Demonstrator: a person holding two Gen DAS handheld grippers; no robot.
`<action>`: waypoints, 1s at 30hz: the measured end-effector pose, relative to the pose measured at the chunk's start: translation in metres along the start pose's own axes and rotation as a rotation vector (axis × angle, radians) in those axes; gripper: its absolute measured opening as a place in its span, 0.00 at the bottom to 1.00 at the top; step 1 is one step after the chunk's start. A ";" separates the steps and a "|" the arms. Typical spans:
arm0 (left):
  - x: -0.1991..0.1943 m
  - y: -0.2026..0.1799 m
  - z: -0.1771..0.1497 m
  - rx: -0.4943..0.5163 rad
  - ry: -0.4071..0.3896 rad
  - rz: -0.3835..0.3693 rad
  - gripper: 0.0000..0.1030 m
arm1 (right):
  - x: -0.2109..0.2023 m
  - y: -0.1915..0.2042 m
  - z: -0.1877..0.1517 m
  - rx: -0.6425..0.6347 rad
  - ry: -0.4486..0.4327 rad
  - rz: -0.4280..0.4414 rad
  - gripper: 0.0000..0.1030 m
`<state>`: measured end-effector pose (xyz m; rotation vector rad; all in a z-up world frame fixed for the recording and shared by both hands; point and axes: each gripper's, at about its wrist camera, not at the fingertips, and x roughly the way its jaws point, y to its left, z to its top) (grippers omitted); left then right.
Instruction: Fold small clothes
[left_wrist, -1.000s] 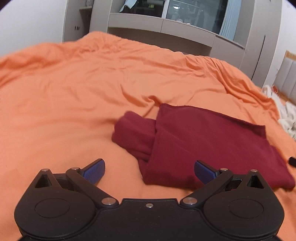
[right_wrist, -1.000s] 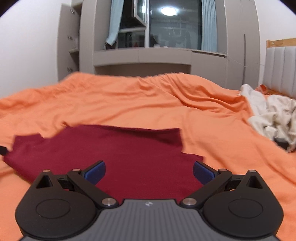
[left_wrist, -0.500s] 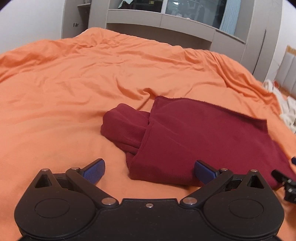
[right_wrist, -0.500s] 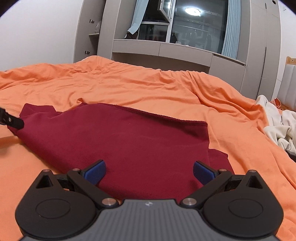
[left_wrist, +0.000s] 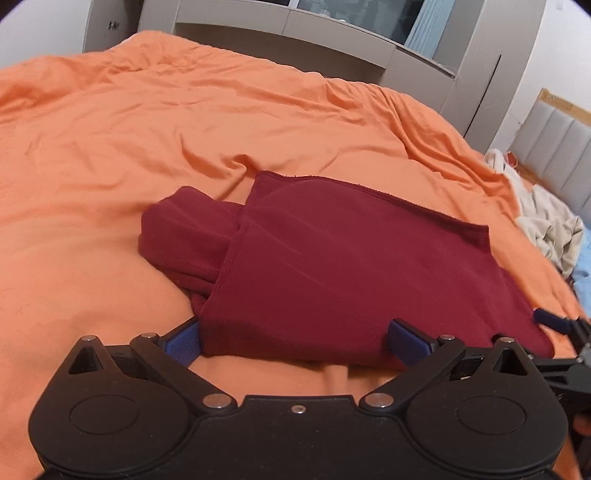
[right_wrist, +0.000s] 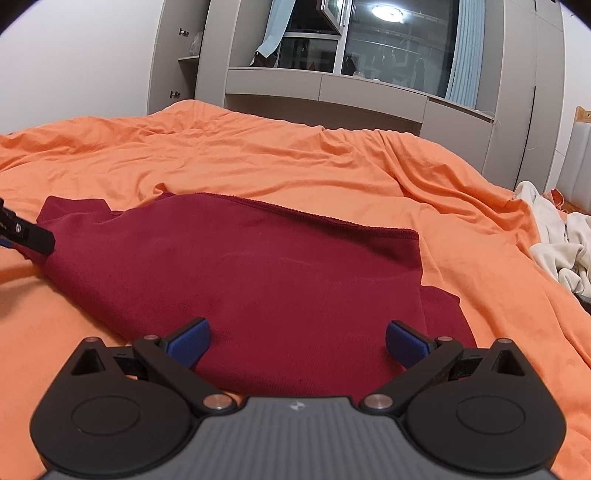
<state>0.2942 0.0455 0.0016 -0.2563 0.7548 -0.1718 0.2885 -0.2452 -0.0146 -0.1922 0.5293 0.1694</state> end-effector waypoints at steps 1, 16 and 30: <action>0.000 0.002 0.001 -0.019 0.001 -0.009 0.99 | 0.000 0.000 0.000 -0.001 0.002 0.000 1.00; 0.000 -0.003 0.005 -0.174 0.025 0.000 0.99 | 0.007 0.007 0.019 -0.055 -0.100 -0.036 1.00; 0.021 0.000 0.005 -0.414 -0.040 -0.054 0.99 | 0.025 -0.005 0.012 0.009 -0.036 -0.011 1.00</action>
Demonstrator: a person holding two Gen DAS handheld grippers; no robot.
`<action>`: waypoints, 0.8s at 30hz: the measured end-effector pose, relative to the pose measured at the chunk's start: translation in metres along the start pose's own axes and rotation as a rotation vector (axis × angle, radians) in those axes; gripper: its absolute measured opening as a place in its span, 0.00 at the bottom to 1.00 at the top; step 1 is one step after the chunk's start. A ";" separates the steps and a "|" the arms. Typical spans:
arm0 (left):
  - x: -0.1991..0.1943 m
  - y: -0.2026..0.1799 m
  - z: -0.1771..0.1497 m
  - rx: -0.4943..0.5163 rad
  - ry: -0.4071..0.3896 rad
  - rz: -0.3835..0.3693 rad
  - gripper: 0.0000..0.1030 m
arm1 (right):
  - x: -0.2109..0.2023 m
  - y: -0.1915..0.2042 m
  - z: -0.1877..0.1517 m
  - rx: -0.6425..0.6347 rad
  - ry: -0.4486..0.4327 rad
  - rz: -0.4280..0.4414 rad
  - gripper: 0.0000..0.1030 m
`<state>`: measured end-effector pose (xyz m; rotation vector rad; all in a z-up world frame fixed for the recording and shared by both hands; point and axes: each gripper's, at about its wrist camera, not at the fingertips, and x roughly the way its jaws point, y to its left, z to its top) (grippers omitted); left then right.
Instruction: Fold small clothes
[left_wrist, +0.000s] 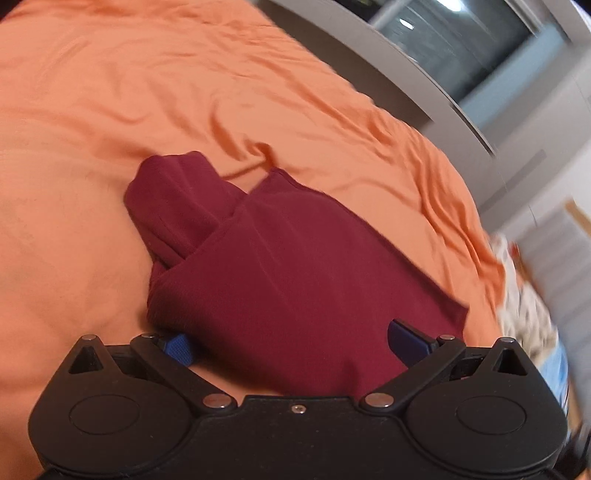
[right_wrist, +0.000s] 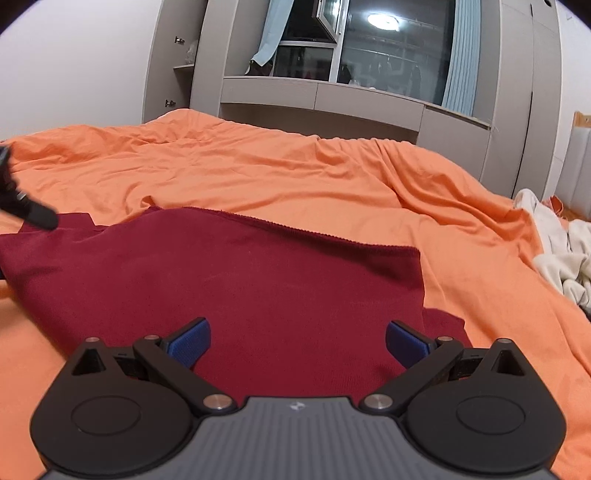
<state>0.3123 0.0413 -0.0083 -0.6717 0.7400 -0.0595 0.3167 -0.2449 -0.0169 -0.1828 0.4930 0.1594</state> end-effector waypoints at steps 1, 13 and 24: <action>0.002 -0.001 0.002 -0.025 -0.016 0.015 0.98 | -0.001 -0.001 -0.001 0.004 0.000 0.001 1.00; 0.018 0.016 0.007 -0.092 -0.124 0.131 0.38 | 0.003 -0.005 -0.006 0.035 0.037 0.017 1.00; 0.021 0.023 0.012 -0.122 -0.135 0.111 0.19 | 0.002 0.000 -0.009 0.021 0.039 0.004 1.00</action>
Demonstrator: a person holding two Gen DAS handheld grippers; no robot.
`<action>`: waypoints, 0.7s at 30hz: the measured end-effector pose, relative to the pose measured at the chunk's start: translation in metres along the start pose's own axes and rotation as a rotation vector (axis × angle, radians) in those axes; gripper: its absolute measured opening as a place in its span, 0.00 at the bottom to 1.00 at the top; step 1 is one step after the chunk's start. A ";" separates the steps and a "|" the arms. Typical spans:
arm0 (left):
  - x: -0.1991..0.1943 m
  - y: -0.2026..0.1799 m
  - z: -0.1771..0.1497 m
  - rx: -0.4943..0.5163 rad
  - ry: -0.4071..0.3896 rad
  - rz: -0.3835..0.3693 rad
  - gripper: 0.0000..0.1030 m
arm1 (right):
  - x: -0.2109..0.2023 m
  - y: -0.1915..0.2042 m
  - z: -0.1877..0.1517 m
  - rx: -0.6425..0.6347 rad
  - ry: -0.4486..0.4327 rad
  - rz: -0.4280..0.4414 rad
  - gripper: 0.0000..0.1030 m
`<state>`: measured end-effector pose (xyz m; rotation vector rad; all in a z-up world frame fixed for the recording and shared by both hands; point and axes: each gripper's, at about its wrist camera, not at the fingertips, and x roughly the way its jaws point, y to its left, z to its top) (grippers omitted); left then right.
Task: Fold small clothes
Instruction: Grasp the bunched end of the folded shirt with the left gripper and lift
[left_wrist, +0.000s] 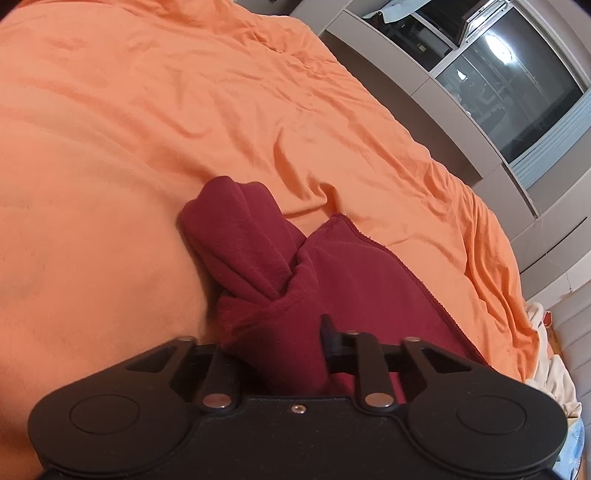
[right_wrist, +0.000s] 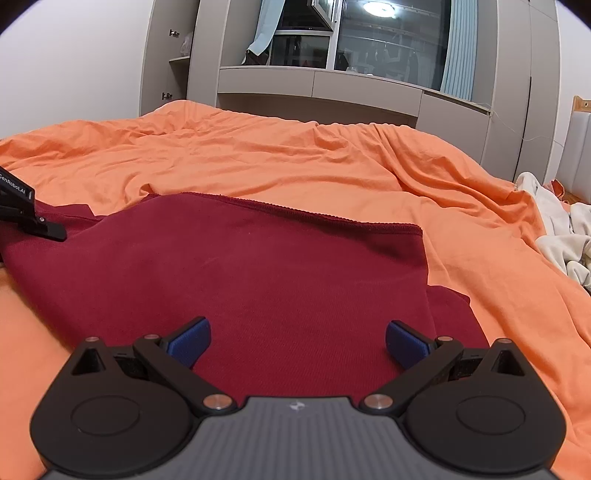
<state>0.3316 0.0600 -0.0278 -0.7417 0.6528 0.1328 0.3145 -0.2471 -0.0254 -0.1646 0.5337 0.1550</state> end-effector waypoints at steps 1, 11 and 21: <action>-0.001 0.000 0.000 0.000 -0.003 0.001 0.18 | 0.000 0.000 0.000 -0.001 0.000 -0.001 1.00; -0.007 -0.052 0.007 0.306 -0.100 0.009 0.12 | 0.000 -0.006 0.002 0.023 0.013 0.019 1.00; -0.022 -0.156 0.001 0.713 -0.145 -0.112 0.11 | -0.031 -0.093 0.027 0.109 0.013 -0.166 1.00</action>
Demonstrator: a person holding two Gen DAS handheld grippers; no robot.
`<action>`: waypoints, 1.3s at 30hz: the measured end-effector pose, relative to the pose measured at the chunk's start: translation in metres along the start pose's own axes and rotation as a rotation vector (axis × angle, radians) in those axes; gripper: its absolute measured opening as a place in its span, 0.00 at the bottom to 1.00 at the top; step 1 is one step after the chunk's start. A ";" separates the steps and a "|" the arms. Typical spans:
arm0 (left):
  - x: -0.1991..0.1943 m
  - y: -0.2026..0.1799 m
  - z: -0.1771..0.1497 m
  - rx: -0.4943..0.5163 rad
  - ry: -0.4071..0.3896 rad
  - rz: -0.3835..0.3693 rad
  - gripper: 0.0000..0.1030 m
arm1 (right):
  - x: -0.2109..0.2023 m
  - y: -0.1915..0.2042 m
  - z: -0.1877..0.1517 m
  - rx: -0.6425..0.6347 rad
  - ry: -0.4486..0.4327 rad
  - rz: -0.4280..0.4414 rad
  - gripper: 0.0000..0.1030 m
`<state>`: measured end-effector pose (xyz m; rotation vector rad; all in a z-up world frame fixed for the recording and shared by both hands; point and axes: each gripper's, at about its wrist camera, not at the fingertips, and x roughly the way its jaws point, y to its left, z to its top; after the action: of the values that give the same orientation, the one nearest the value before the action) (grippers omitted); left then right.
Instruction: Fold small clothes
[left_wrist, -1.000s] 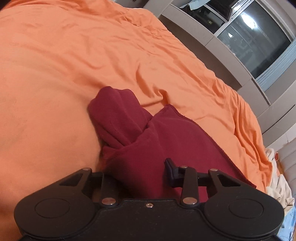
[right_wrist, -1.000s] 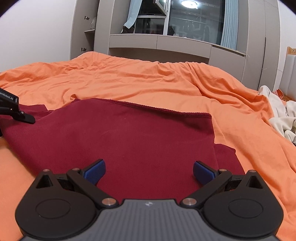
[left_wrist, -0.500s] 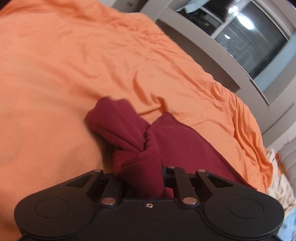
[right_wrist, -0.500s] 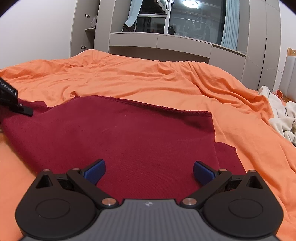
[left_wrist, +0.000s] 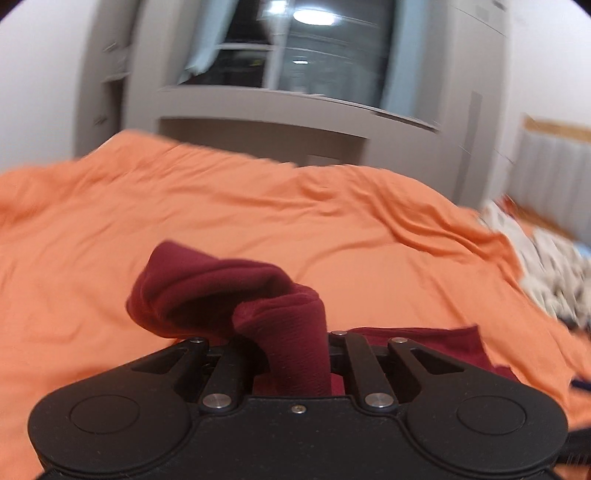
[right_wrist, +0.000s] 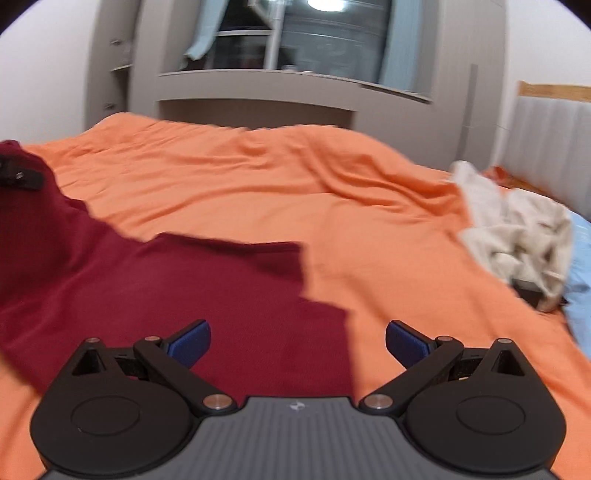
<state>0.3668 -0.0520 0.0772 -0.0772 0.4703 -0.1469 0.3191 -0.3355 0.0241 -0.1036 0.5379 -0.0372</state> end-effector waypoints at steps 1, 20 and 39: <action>-0.001 -0.014 0.004 0.049 0.001 -0.018 0.11 | -0.001 -0.012 0.002 0.025 -0.004 -0.011 1.00; -0.004 -0.198 -0.101 0.571 0.118 -0.273 0.13 | 0.002 -0.160 -0.009 0.483 0.012 -0.054 1.00; -0.024 -0.179 -0.108 0.485 0.091 -0.355 0.69 | 0.050 -0.101 -0.009 0.439 0.053 0.326 0.70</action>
<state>0.2744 -0.2290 0.0111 0.3248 0.4976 -0.6108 0.3564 -0.4395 0.0022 0.4148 0.5833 0.1598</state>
